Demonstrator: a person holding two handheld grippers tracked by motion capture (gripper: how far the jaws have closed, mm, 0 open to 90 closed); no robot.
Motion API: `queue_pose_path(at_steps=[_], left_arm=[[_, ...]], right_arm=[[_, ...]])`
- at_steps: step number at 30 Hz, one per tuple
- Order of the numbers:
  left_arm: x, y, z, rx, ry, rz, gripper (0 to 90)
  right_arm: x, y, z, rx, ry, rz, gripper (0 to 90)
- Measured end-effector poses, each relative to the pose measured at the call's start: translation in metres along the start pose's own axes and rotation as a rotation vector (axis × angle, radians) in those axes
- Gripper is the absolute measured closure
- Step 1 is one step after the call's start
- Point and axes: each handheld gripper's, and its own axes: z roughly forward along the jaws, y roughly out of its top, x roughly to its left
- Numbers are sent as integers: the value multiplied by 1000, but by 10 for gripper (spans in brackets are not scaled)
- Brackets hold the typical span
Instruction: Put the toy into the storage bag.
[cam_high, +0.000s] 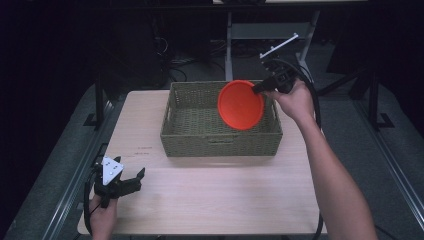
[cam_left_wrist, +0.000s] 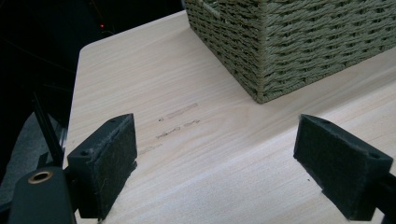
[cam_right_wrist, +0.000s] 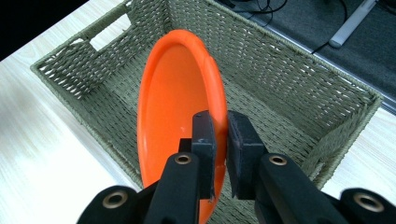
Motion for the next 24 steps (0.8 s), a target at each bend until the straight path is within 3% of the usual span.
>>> queue_pose_path(at_steps=[10, 24], left_arm=[[-1, 1, 0, 4, -2, 14, 128], [-1, 0, 0, 6, -1, 16, 129]], right_arm=[[-7, -4, 13, -4, -1, 35, 821], [-17, -14, 44, 34, 3, 69, 820]])
